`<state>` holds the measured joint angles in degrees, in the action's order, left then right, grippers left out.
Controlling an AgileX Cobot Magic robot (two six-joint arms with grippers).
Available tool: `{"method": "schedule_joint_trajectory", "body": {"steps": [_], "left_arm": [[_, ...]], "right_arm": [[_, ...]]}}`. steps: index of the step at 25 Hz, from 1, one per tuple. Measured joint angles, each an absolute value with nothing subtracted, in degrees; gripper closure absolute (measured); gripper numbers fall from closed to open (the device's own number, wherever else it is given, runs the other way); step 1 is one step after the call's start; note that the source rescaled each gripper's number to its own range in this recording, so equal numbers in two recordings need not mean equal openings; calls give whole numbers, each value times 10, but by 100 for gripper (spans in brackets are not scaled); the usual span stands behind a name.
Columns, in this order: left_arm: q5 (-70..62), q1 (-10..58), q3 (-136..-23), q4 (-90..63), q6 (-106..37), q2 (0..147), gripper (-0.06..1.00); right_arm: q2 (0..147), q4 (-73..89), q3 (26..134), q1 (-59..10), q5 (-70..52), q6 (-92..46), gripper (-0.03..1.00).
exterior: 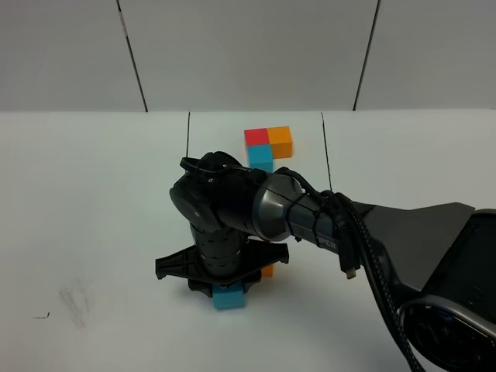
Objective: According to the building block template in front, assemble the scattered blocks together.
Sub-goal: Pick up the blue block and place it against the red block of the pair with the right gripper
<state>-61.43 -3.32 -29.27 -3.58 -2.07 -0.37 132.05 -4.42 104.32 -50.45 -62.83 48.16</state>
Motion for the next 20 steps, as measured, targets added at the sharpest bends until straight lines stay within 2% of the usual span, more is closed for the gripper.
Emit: {"method": "schedule_joint_trajectory", "body": {"steps": [20], "left_arm": [[-614, -33, -293, -36, -21, -4, 15]], "right_arm": [[1326, -44, 1043, -487, -601, 494, 97]]}}
